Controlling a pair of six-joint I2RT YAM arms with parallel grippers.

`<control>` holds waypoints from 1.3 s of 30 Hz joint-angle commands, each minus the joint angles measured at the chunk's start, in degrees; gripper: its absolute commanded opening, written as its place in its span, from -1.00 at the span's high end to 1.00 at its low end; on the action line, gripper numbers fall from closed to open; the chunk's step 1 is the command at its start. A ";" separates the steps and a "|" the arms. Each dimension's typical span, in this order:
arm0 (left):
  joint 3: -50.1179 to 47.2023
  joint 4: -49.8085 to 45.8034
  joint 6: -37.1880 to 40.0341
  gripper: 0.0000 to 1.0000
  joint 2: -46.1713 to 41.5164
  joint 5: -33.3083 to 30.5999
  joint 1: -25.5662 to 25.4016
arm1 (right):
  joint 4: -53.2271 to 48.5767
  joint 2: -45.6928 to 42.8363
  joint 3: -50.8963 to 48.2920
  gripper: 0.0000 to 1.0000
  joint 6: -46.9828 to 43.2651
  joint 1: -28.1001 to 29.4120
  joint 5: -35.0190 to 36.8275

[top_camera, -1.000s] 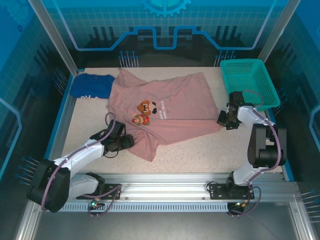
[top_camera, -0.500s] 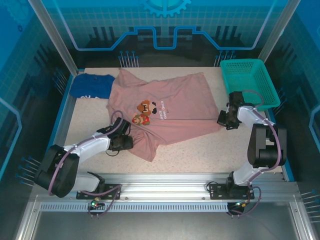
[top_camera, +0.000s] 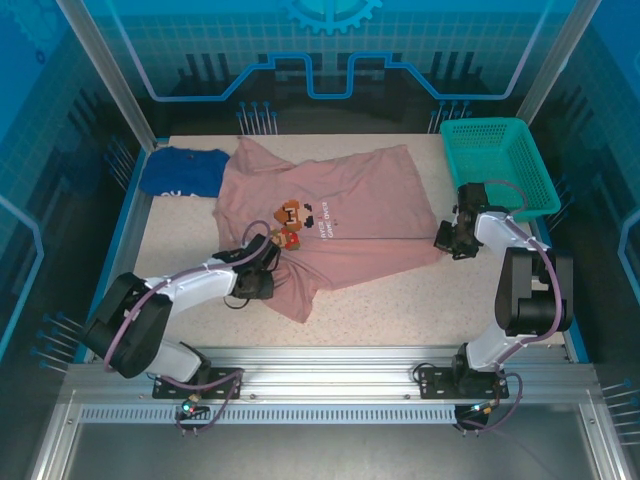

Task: Fold the inside-out t-shirt
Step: Turn over the T-shirt at the center of the table.

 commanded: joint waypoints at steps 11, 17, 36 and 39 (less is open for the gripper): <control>-2.57 3.94 0.75 1.00 -3.19 3.90 -2.13 | 0.24 -1.89 -0.18 0.98 -0.51 -0.20 -0.64; -6.49 4.79 -4.76 1.00 -20.68 0.58 -0.46 | 3.74 -9.43 -2.73 1.00 1.67 -0.21 -9.00; 34.67 6.95 8.60 1.00 -48.05 -9.01 7.30 | -11.43 -42.00 29.46 1.00 3.19 0.42 -6.30; 45.15 4.23 12.26 1.00 -47.52 -7.74 7.32 | -16.41 -44.57 38.91 1.00 2.03 0.46 -5.06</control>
